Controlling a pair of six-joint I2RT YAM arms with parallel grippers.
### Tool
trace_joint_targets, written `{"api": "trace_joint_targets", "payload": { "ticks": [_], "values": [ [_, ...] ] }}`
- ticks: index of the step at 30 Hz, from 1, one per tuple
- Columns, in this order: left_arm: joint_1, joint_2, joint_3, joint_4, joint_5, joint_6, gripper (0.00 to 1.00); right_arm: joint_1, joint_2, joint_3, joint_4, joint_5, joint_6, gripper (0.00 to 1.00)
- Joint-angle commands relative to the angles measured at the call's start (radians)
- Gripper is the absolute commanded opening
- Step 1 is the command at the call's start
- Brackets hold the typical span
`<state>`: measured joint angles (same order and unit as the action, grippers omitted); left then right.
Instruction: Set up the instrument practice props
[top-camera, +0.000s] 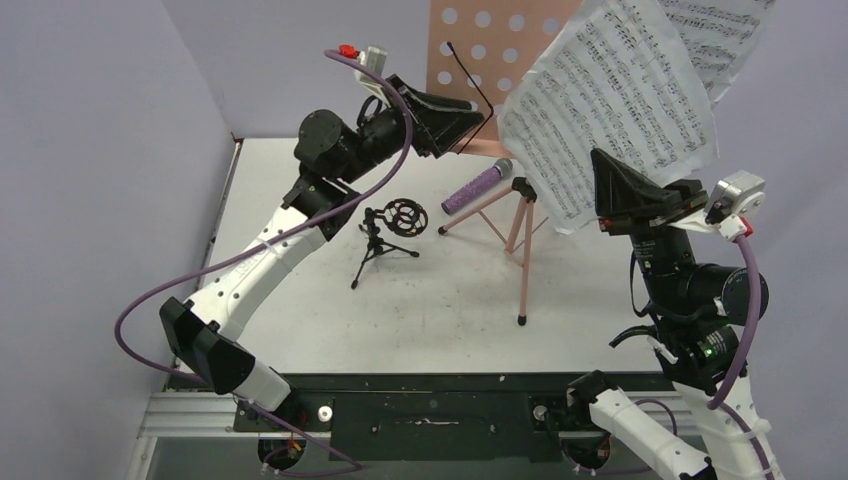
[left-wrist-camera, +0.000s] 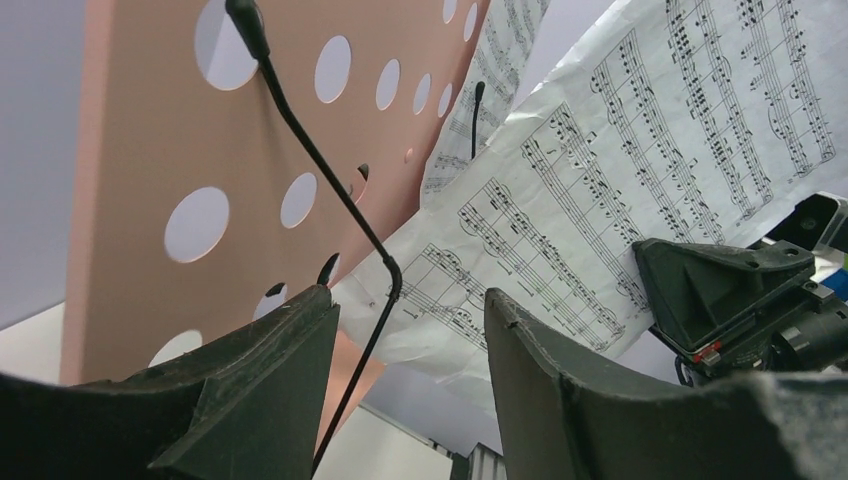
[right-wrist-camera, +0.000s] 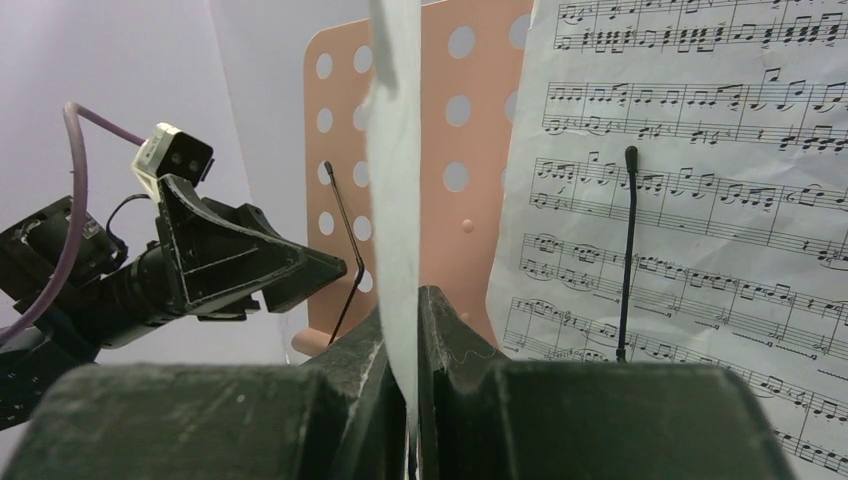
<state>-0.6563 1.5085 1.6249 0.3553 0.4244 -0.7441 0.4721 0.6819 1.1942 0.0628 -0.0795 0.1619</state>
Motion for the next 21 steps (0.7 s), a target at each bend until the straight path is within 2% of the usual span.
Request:
{"api": "trace_joint_targets", "payload": {
  "ticks": [1, 8, 21],
  "values": [
    [-0.029, 0.043, 0.108, 0.021, -0.004, 0.002, 0.53, 0.005, 0.02, 0.041, 0.045, 0.017, 0.003, 0.05],
    [-0.04, 0.078, 0.165, -0.065, -0.076, 0.025, 0.46, 0.005, 0.035, 0.055, 0.046, 0.008, 0.014, 0.05],
    [-0.056, 0.114, 0.21, -0.091, -0.079, 0.023, 0.42, 0.005, 0.07, 0.079, 0.045, 0.011, 0.005, 0.05]
  ]
}}
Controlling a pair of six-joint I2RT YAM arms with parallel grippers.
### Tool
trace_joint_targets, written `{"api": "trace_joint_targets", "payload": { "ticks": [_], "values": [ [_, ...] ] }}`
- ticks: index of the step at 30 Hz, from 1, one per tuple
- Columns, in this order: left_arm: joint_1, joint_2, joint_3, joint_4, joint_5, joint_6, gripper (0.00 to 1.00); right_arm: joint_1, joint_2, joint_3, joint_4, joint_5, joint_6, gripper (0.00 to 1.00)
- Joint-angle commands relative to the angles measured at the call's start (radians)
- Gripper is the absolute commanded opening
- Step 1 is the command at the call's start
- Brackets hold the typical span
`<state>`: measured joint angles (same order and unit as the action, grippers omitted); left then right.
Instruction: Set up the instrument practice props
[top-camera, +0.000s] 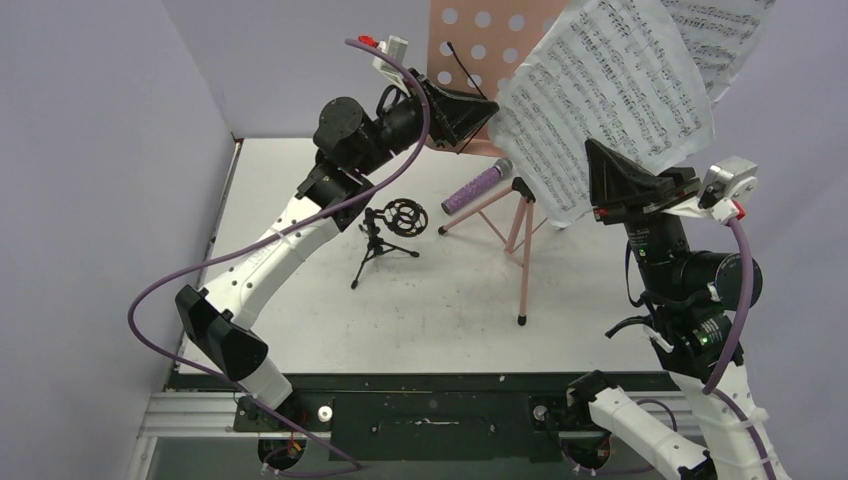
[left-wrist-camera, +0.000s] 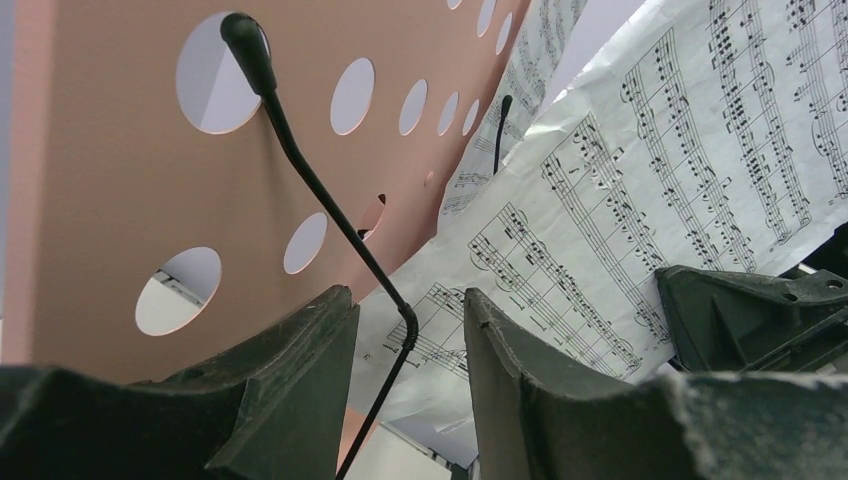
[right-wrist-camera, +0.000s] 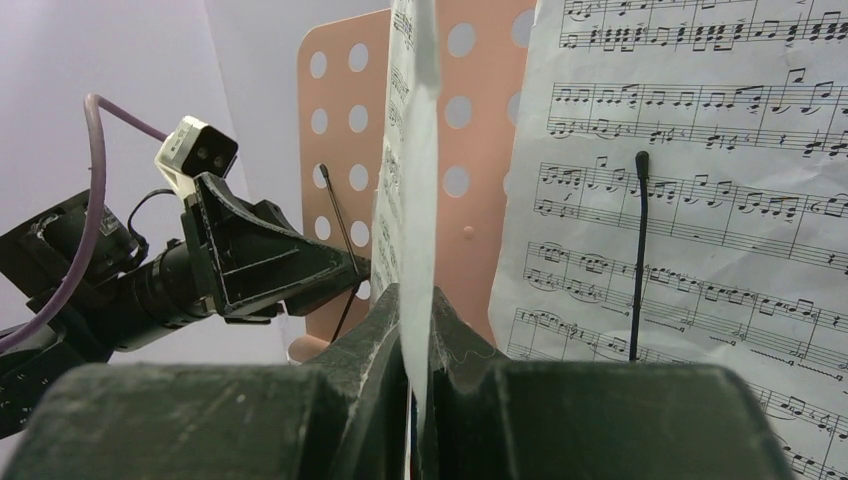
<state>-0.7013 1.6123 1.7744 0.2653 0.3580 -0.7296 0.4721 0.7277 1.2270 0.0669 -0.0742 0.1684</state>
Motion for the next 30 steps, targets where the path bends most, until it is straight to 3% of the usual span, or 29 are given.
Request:
{"api": "trace_joint_targets", "payload": {
  "ticks": [1, 14, 25, 30],
  "values": [
    [-0.013, 0.012, 0.064, -0.002, -0.014, 0.009, 0.41, 0.004, 0.027, 0.051, 0.036, 0.005, -0.001, 0.05],
    [-0.015, 0.012, 0.051, 0.009, -0.01, -0.007, 0.29, 0.005, 0.039, 0.064, 0.025, 0.023, -0.017, 0.05],
    [-0.015, -0.021, -0.003, 0.054, -0.019, -0.025, 0.1, 0.005, 0.065, 0.086, 0.026, 0.019, -0.024, 0.05],
    [-0.012, -0.025, -0.023, 0.107, 0.004, -0.053, 0.07, 0.004, 0.096, 0.111, 0.02, 0.013, -0.022, 0.05]
  ]
}}
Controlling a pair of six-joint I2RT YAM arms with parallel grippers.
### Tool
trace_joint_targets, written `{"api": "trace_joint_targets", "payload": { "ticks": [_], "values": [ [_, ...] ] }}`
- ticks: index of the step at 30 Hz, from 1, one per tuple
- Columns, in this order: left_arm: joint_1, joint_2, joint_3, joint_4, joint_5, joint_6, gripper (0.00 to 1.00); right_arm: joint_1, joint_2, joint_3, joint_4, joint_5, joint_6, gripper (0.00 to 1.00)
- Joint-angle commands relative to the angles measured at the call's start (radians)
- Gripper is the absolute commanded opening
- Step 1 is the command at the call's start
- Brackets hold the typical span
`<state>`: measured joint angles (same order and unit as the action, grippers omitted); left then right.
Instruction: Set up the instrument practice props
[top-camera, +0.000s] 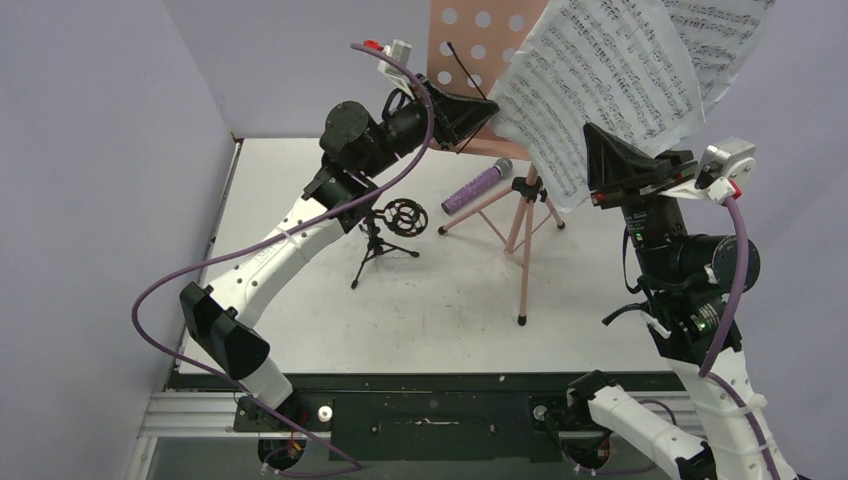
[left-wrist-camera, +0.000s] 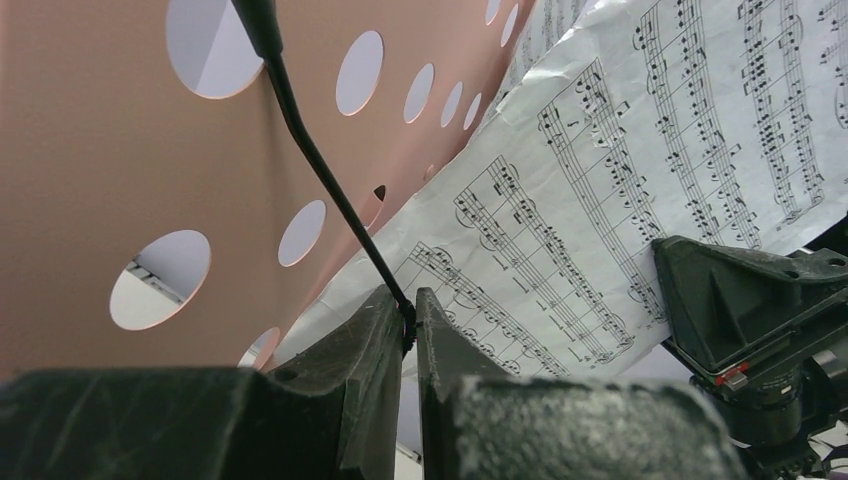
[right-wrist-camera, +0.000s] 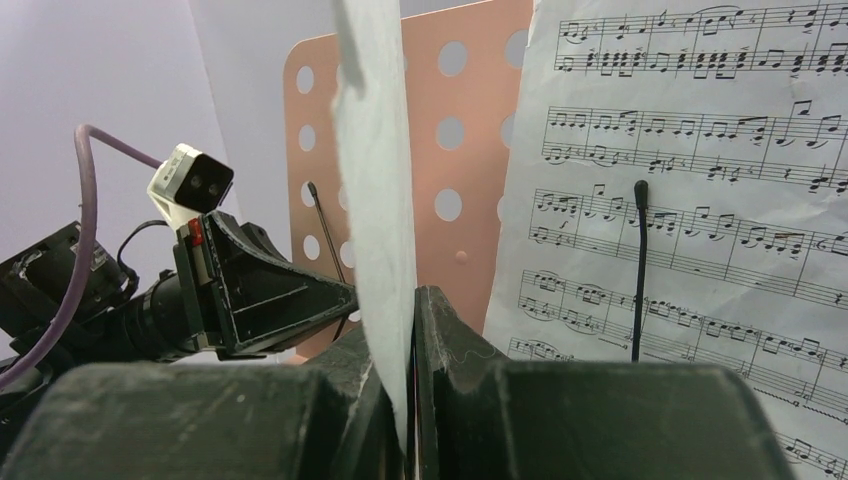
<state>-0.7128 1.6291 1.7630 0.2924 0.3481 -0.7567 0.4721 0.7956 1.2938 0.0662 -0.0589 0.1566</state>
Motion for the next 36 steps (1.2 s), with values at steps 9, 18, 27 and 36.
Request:
{"api": "trace_joint_targets", "payload": {
  "ticks": [9, 18, 27, 36],
  "values": [
    [-0.004, -0.053, -0.056, 0.162, 0.026, -0.046, 0.0, 0.004, 0.095, 0.12, -0.011, -0.005, -0.013, 0.05],
    [-0.007, -0.084, -0.109, 0.233, 0.017, -0.047, 0.0, 0.005, 0.147, 0.152, -0.001, -0.006, -0.003, 0.05],
    [-0.014, -0.105, -0.138, 0.256, 0.0, -0.019, 0.0, 0.004, 0.21, 0.197, 0.0, -0.017, 0.002, 0.05],
    [-0.048, -0.132, -0.164, 0.248, -0.053, 0.081, 0.0, 0.005, 0.269, 0.248, 0.001, -0.034, 0.005, 0.05]
  ]
}}
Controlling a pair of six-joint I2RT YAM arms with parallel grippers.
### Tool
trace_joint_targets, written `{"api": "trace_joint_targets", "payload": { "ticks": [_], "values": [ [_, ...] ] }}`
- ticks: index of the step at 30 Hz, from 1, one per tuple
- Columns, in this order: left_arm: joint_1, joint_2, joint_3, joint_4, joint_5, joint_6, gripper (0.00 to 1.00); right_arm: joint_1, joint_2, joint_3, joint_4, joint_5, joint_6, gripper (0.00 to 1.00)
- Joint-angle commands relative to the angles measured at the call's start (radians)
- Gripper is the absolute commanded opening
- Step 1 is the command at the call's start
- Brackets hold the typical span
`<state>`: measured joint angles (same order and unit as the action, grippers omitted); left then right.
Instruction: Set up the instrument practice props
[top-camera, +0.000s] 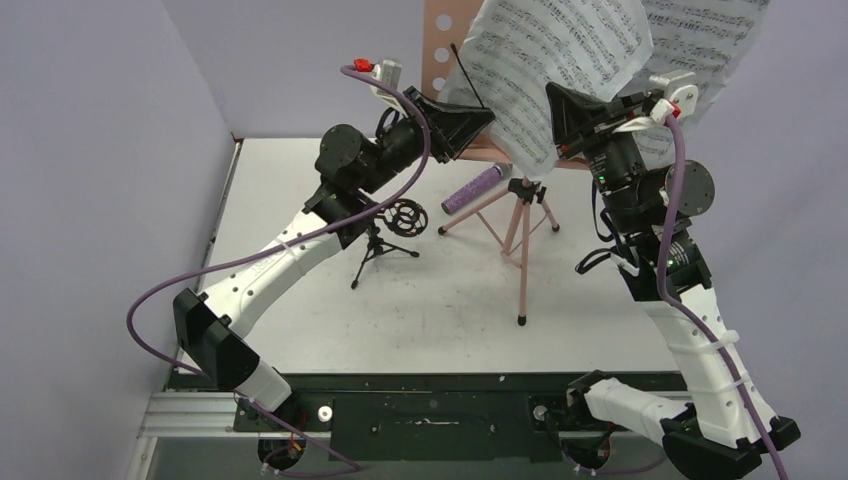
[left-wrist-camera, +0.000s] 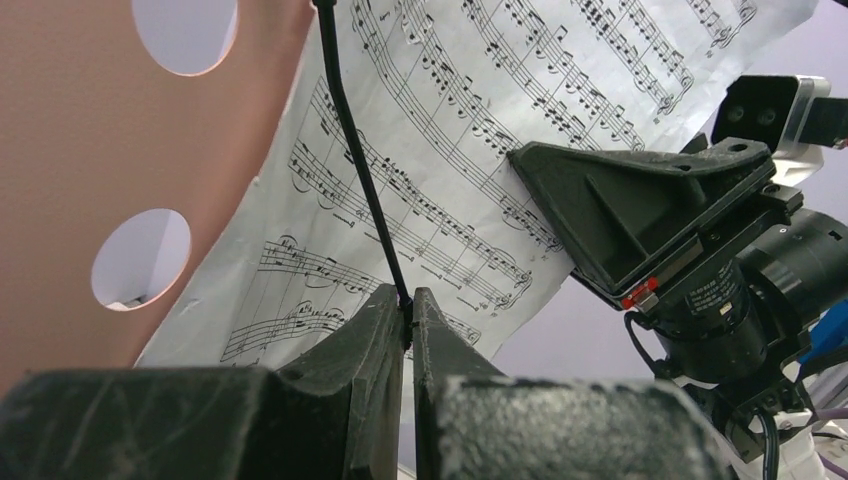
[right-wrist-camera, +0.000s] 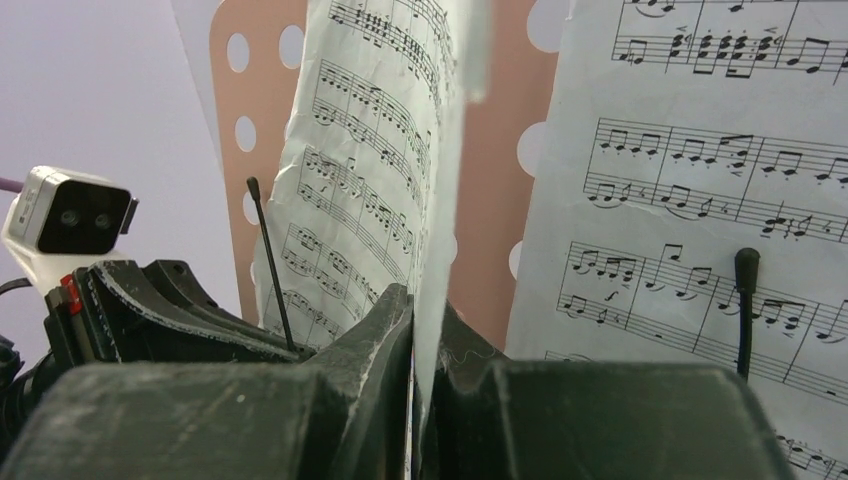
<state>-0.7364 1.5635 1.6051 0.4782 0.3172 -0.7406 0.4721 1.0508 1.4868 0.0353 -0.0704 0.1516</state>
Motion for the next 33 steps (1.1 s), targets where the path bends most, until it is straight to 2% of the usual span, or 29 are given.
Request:
{"api": "trace_joint_targets", "payload": {
  "ticks": [1, 9, 31, 33],
  "values": [
    [-0.028, -0.071, -0.01, 0.062, -0.027, 0.079, 0.0, 0.005, 0.019, 0.059, 0.033, -0.022, 0.009, 0.05],
    [-0.055, -0.092, -0.021, 0.047, -0.053, 0.159, 0.0, 0.005, 0.061, 0.082, 0.034, -0.061, 0.006, 0.05],
    [-0.06, -0.096, -0.029, 0.002, -0.044, 0.167, 0.0, 0.004, 0.144, 0.119, 0.08, -0.213, 0.072, 0.09],
    [-0.06, -0.102, -0.037, 0.003, -0.054, 0.167, 0.08, 0.006, 0.149, 0.12, 0.077, -0.217, 0.078, 0.1]
  ]
}}
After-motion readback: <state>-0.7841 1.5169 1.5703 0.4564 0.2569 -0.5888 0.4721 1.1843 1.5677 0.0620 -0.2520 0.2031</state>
